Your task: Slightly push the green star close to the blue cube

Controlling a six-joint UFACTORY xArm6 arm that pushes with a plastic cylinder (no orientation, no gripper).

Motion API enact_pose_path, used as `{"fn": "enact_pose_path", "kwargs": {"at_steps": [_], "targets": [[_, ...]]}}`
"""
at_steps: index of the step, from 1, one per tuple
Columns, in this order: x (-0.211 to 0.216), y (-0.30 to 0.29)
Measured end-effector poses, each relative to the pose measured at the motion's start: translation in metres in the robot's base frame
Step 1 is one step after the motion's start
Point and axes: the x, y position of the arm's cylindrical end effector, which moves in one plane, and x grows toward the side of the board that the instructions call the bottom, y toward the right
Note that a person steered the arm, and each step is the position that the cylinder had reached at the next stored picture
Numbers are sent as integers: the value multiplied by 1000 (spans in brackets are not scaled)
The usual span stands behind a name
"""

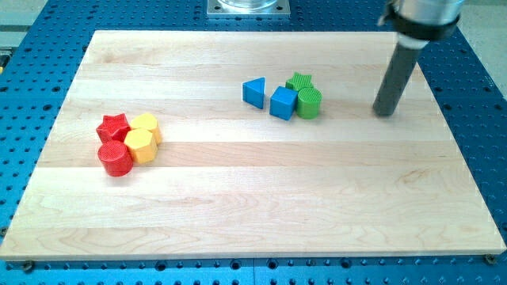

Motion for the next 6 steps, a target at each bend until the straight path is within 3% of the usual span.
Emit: {"fn": "enact_pose_path", "kwargs": {"at_steps": [1, 5, 6], "targets": [[-54, -32], [-43, -152], [-67, -194]]}}
